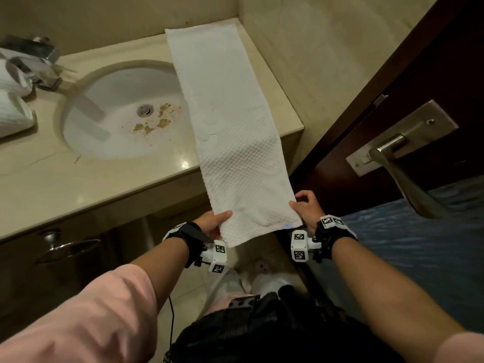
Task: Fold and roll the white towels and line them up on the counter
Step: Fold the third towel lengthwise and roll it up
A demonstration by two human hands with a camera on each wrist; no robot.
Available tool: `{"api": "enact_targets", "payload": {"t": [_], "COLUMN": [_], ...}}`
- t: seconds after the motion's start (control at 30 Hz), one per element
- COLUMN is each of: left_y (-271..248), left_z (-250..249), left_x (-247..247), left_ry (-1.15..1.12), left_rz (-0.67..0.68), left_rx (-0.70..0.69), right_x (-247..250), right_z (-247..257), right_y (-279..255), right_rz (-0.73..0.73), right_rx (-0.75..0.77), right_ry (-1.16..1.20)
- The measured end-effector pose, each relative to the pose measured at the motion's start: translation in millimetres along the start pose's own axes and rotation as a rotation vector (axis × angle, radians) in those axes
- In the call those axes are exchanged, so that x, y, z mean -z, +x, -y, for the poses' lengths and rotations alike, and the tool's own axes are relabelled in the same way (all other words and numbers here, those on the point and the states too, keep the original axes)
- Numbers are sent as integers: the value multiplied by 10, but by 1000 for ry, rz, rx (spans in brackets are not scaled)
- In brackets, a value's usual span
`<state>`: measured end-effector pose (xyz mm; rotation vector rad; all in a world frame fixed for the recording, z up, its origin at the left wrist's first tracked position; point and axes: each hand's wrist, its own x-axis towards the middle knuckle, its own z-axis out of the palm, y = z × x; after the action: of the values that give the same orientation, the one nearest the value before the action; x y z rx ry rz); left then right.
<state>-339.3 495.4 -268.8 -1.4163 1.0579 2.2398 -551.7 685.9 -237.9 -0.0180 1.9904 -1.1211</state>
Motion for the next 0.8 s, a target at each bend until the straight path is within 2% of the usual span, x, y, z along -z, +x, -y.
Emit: {"api": "enact_targets", "payload": {"t": [0.1,0.23,0.47,0.6,0.7,0.8], "left_y": [-73,-129,-103,-5,80,91], "left_z": [65,165,124,92,84,78], "left_x": [-72,-128,-155,-110,-119,-158], "left_ry": [-19,10,54,91,132,103], "left_rz": [-40,-85,-93,-189,-255,-252], "left_rx": [15,19,-8,6,16,45], "right_x": [33,31,-33,-89,-146,-194], "right_z": [-76,-147,-95,-50,-52,-65], "right_y": [41,148,374,415,440,458], "right_rz": [-56,-36,-51,-110,-142,-114], "right_rx": [37,4,-43,-6,4,-15], "right_ry": [-52,-155,-465,-571,-590,-548]}}
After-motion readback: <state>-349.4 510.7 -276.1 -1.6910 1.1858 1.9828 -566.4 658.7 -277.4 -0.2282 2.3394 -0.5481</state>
